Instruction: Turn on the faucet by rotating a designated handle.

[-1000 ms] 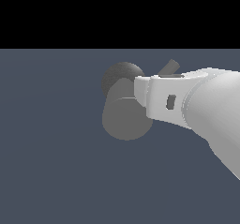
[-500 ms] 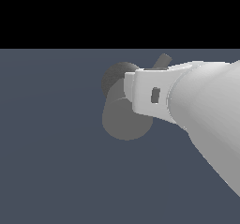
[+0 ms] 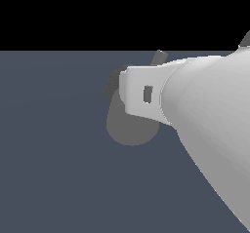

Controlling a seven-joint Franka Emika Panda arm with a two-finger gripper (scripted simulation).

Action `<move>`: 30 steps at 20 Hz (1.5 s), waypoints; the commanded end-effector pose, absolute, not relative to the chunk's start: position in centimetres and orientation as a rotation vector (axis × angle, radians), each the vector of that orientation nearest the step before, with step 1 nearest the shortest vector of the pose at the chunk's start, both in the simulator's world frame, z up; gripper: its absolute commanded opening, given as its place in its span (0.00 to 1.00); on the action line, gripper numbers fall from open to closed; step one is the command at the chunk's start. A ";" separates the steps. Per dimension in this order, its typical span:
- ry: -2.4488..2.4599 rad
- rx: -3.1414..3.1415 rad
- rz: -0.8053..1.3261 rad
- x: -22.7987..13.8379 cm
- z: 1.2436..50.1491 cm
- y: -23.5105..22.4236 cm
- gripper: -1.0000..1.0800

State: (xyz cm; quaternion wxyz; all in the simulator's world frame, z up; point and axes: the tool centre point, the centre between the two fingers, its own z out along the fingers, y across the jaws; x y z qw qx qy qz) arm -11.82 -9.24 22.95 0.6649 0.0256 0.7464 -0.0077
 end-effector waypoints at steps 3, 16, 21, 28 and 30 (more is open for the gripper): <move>1.661 0.052 -0.019 -11.2 24.0 -8.2 0.00; 1.603 0.022 -0.001 -10.8 27.1 -2.8 0.00; 1.581 0.011 0.005 -10.7 28.2 -0.9 0.00; 1.662 0.055 -0.087 -11.3 23.1 -4.4 0.00; 1.655 0.051 -0.079 -11.2 23.4 -3.5 0.00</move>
